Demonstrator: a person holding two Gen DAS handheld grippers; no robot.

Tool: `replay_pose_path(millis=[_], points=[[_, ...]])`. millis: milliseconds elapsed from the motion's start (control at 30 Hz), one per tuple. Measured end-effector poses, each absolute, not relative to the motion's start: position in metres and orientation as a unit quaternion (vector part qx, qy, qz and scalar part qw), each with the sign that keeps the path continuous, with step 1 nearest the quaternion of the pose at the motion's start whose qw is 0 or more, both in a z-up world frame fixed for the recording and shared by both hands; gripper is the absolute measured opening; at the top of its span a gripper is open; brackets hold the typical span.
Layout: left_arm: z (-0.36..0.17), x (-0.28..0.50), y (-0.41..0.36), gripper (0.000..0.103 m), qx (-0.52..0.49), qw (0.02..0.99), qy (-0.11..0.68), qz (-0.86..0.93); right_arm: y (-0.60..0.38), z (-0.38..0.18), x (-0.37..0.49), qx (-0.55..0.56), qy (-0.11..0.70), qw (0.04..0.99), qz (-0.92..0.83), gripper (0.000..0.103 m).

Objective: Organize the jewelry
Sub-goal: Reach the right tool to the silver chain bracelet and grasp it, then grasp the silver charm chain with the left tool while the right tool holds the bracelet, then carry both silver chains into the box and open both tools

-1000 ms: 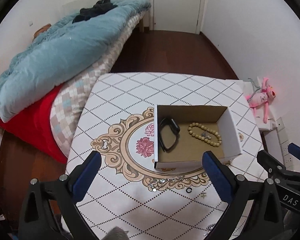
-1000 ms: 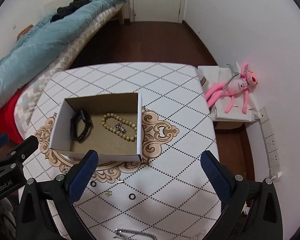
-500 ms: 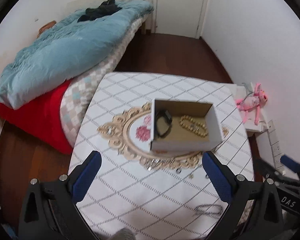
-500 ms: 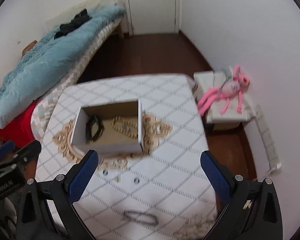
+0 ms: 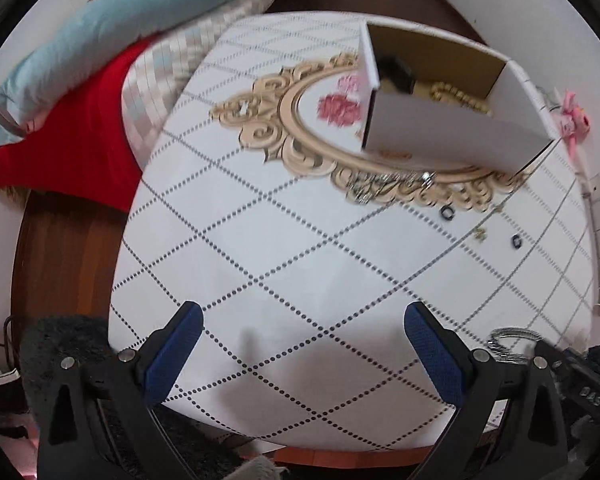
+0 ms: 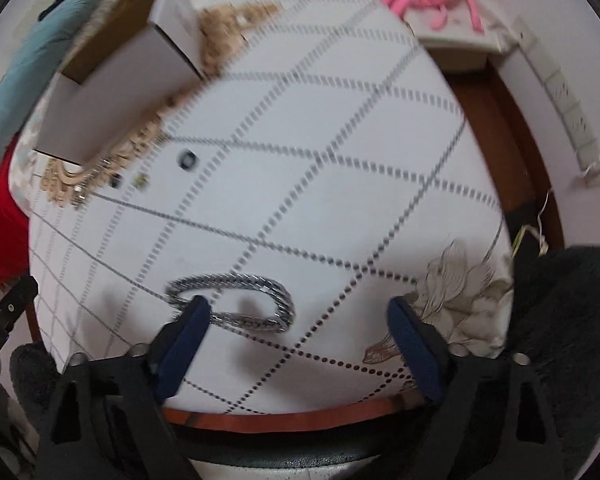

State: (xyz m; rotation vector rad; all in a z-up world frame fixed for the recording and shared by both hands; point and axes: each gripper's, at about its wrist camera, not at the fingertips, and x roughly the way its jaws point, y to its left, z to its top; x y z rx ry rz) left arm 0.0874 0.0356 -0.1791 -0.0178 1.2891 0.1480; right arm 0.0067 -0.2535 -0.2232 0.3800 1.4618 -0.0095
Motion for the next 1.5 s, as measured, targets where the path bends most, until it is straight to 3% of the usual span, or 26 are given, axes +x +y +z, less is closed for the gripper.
replay_pose_path(millis=[67, 200, 267, 333, 667, 833, 1100, 1200, 1267, 1300, 1333, 1500], points=[[-0.183, 0.086, 0.037, 0.103, -0.009, 0.794, 0.603, 0.070, -0.247, -0.220, 0.006, 0.152, 0.661, 0.735, -0.004, 0.071], [-0.186, 0.087, 0.039, 0.103, -0.012, 0.793, 0.605, 0.071, -0.222, -0.216, 0.001, 0.070, 0.649, 0.757, -0.004, 0.066], [-0.186, 0.089, 0.041, 0.103, -0.014, 0.793, 0.605, 0.073, -0.210, -0.209, -0.004, 0.040, 0.631, 0.775, 0.007, 0.032], [-0.186, 0.091, 0.045, 0.103, -0.018, 0.793, 0.605, 0.074, -0.201, -0.205, -0.005, 0.033, 0.627, 0.778, 0.019, 0.008], [-0.181, 0.122, 0.068, 0.102, -0.049, 0.807, 0.587, 0.046, -0.187, -0.154, 0.045, 0.088, 0.554, 0.827, 0.036, 0.004], [-0.194, 0.152, 0.051, 0.080, -0.057, 0.802, 0.595, -0.009, -0.209, -0.171, 0.075, 0.114, 0.561, 0.820, 0.028, 0.004], [-0.221, 0.177, 0.014, 0.079, -0.004, 0.794, 0.607, -0.037, -0.240, -0.206, 0.082, 0.147, 0.573, 0.806, 0.010, 0.004], [-0.219, 0.177, 0.003, 0.064, 0.023, 0.805, 0.592, -0.045, -0.246, -0.211, 0.080, 0.155, 0.577, 0.802, 0.005, 0.004], [-0.215, 0.177, -0.003, 0.039, 0.032, 0.811, 0.582, -0.057, -0.246, -0.215, 0.080, 0.157, 0.580, 0.800, 0.005, 0.004], [-0.213, 0.178, -0.005, 0.012, 0.036, 0.811, 0.581, -0.062, -0.246, -0.216, 0.079, 0.157, 0.581, 0.799, 0.005, 0.004], [-0.212, 0.180, -0.007, 0.006, 0.034, 0.808, 0.584, -0.067, -0.246, -0.216, 0.079, 0.157, 0.580, 0.799, 0.006, 0.004], [-0.207, 0.180, -0.001, 0.002, 0.013, 0.808, 0.584, -0.077, -0.241, -0.214, 0.079, 0.159, 0.580, 0.799, 0.021, 0.004]])
